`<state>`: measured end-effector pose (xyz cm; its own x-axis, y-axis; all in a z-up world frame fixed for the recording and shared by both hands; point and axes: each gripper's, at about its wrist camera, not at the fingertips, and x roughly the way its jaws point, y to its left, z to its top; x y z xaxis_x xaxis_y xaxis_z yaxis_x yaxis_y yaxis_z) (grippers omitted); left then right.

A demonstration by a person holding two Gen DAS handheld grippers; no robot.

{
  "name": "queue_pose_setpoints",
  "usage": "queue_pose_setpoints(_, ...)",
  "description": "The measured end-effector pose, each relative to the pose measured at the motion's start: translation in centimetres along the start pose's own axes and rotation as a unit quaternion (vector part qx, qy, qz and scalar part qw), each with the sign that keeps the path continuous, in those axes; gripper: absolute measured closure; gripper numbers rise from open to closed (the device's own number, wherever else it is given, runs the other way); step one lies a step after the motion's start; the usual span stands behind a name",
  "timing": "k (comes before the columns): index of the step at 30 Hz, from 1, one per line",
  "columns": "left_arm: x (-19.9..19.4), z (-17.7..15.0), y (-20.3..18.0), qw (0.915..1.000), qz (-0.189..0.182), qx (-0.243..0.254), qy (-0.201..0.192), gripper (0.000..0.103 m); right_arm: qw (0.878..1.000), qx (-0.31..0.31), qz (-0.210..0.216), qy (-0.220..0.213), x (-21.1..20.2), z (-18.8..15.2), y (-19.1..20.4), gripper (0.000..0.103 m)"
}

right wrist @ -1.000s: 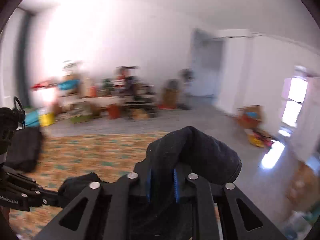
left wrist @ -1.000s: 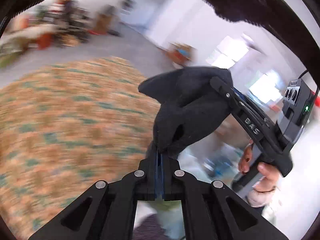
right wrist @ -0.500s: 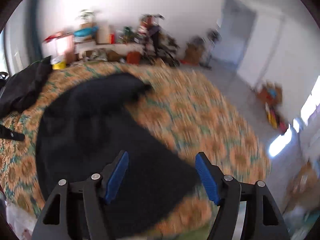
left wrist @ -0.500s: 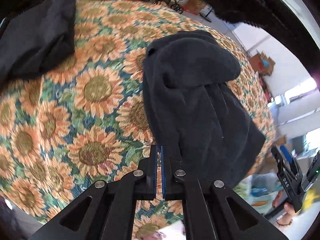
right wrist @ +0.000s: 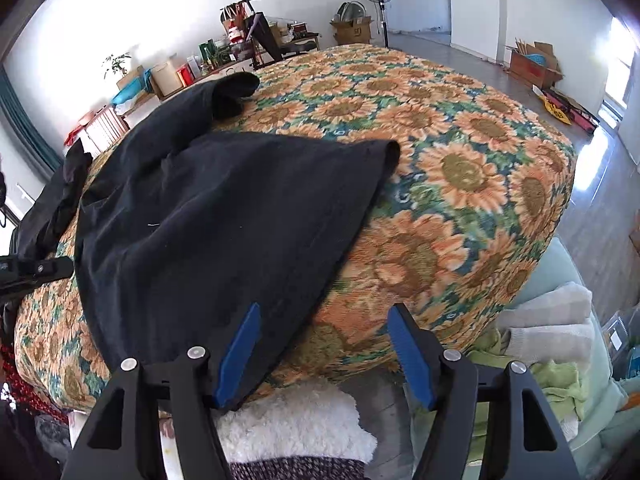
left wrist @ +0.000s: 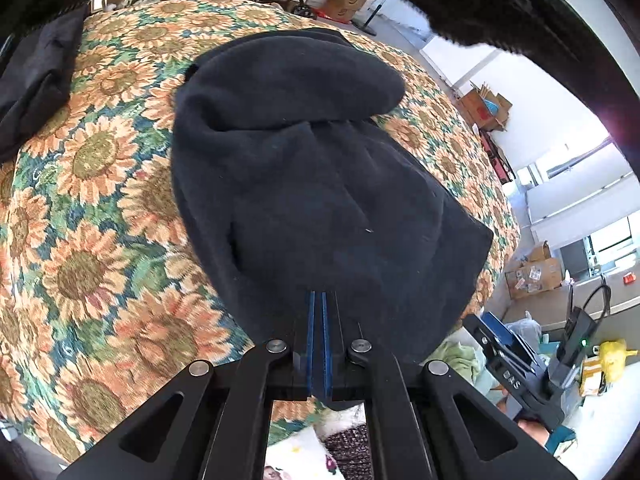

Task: Fold clothes

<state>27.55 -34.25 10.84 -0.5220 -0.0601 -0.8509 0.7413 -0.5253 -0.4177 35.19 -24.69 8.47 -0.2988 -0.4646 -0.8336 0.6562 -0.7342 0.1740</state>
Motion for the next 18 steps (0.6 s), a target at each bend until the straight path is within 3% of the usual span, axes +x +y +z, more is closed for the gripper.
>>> queue_pose_setpoints(4, 0.6, 0.2, -1.6, 0.9995, 0.022, 0.02, 0.01, 0.1, 1.0, 0.01, -0.007, -0.017, -0.4, 0.9, -0.2, 0.038)
queue_pose_setpoints(8, 1.6, 0.4, -3.4, 0.9989, 0.015, 0.035, 0.027, 0.1, 0.998, -0.001, -0.059, -0.032, -0.8, 3.4, -0.8, 0.038)
queue_pose_setpoints(16, 3.7, 1.2, -5.9, 0.9977, -0.011, 0.024, 0.062, 0.1, 0.998, 0.018, -0.066, -0.018, 1.5, 7.7, -2.5, 0.038)
queue_pose_setpoints(18, 4.1, 1.5, -6.3, 0.9974, -0.017, 0.016, 0.067, 0.096, 0.998, 0.024, -0.064, -0.011, 2.2, 8.5, -2.9, 0.053)
